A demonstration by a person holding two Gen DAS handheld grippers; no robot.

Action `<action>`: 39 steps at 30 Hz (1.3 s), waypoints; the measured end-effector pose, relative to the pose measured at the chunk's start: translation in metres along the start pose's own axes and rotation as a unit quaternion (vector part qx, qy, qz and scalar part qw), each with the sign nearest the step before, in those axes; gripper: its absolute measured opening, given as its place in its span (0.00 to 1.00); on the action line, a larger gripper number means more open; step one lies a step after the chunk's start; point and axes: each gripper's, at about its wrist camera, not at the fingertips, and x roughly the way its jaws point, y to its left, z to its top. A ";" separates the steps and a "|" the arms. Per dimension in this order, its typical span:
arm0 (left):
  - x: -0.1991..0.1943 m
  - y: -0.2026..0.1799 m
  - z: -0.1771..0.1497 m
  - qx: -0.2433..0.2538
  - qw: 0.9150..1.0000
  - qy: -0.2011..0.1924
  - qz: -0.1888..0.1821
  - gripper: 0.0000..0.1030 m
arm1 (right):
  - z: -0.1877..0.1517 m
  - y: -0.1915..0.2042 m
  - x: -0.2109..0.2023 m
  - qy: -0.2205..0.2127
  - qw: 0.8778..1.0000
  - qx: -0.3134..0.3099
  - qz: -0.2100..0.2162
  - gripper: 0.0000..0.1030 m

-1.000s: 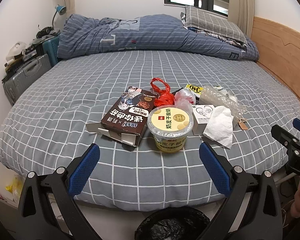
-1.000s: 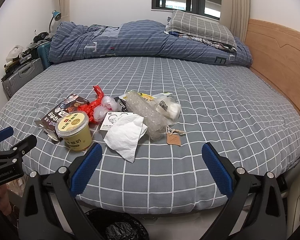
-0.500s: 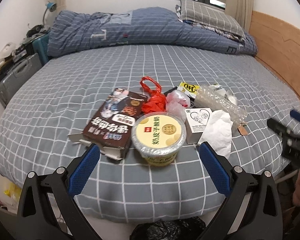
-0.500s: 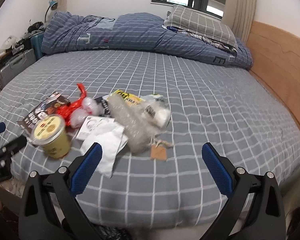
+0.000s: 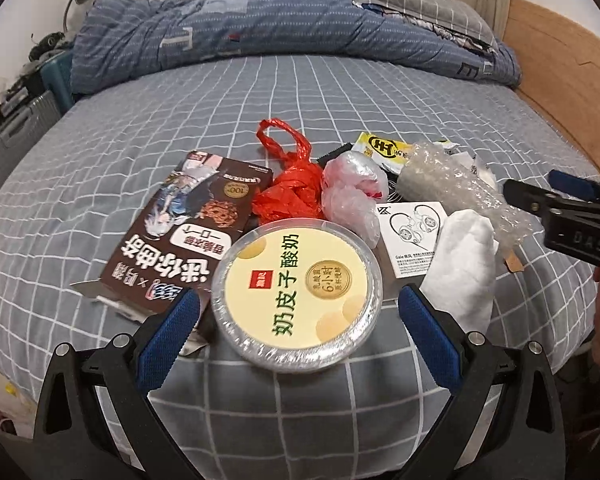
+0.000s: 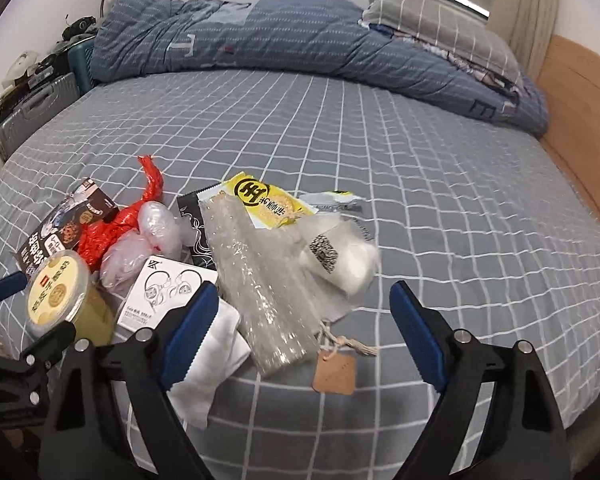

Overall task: Collect trash
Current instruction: 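Grasp the yogurt cup with the left tool while the right tool grasps the bubble-wrap roll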

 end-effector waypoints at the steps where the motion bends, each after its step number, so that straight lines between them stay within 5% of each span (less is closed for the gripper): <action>1: 0.002 0.000 0.000 -0.001 1.000 0.002 -0.001 0.95 | 0.000 -0.001 0.005 0.003 1.000 0.007 0.006 0.79; 10: 0.025 -0.001 0.003 -0.010 1.000 0.019 0.005 0.94 | 0.014 0.000 0.036 0.028 0.998 0.028 0.057 0.62; 27: 0.034 0.000 0.008 -0.013 1.000 0.017 0.016 0.84 | 0.014 0.008 0.055 0.056 0.995 0.028 0.081 0.28; 39: 0.026 0.002 0.008 -0.015 1.000 0.008 0.005 0.84 | 0.019 -0.006 0.026 0.016 0.996 0.045 0.072 0.25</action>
